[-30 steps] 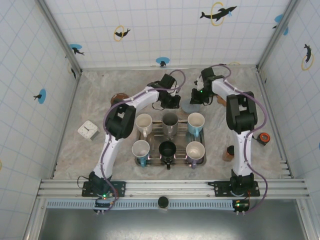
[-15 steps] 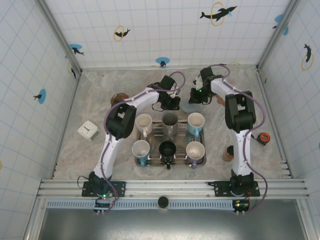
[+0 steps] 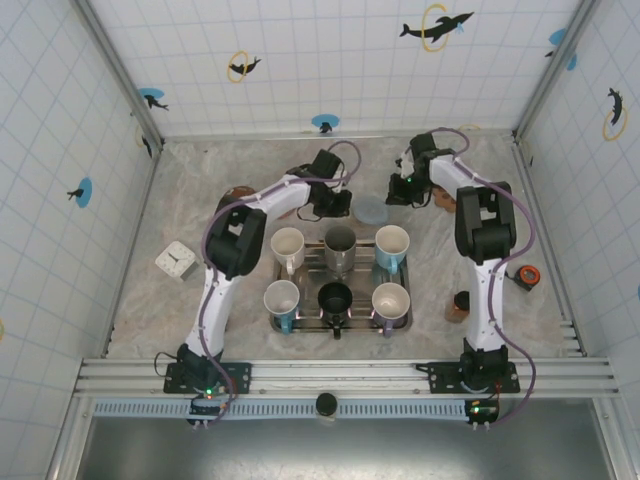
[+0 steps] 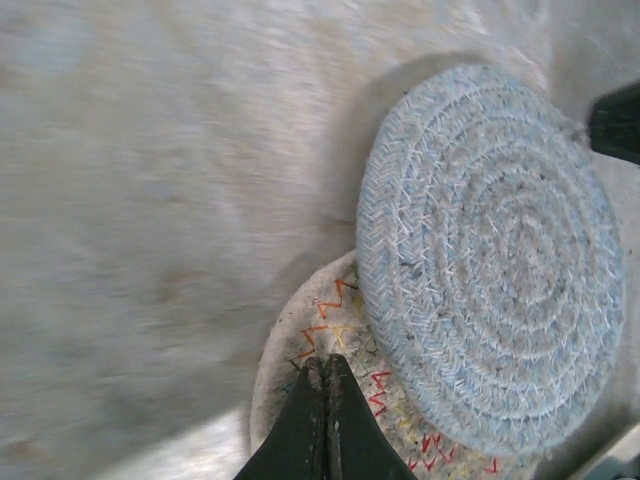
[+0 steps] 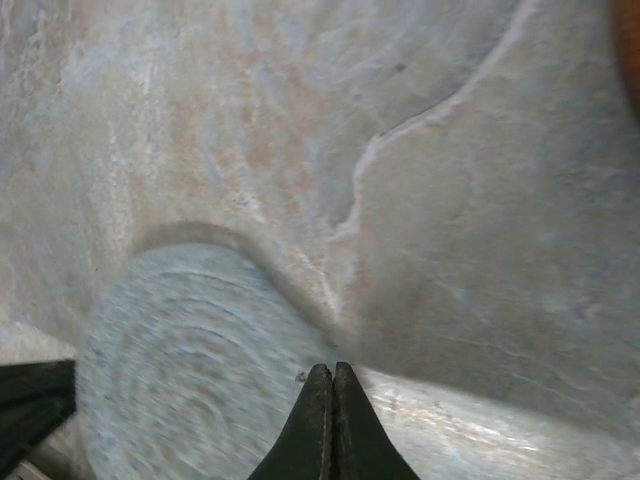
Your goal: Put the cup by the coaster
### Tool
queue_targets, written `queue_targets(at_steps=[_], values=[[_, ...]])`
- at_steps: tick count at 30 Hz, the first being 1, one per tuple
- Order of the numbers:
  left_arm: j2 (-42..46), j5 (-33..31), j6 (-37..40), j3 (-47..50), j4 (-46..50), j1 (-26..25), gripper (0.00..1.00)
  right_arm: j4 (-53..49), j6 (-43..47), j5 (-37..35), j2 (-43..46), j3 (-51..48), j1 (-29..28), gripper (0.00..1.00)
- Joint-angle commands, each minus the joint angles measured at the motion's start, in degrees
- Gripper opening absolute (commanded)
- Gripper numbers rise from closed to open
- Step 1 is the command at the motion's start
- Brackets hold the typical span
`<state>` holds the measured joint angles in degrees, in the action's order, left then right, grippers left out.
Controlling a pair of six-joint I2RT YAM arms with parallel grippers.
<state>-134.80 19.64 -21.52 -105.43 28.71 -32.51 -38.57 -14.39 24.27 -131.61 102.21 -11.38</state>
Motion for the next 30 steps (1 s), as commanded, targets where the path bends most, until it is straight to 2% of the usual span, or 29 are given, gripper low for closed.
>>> queue_targets(at_steps=[1, 4, 13, 18, 26, 30], values=[[-0.5, -5.7, -1.5, 3.5, 2.5, 3.1, 0.00, -0.9, -0.1, -0.4, -0.2, 1.2, 0.1, 0.00], [2.0, -5.8, -1.5, 3.7, 2.3, 4.0, 0.00, -0.7, -0.4, -0.1, -0.1, 1.3, 0.1, 0.00], [2.0, -4.0, -0.3, 2.9, 1.6, 4.0, 0.00, 0.5, -1.0, 1.4, 2.8, 4.6, -3.1, 0.00], [1.9, -3.9, 0.4, 2.9, 1.7, 4.0, 0.00, -1.9, -0.9, 4.4, 0.1, 10.5, -4.0, 0.06], [1.7, -3.7, 0.7, 2.5, 1.8, 4.0, 0.00, 0.2, -1.9, 7.8, -1.5, 8.8, -2.8, 0.32], [1.6, -3.7, 0.6, 2.3, 2.0, 4.0, 0.00, 2.1, -2.3, 9.6, -1.5, 6.0, -1.7, 0.38]])
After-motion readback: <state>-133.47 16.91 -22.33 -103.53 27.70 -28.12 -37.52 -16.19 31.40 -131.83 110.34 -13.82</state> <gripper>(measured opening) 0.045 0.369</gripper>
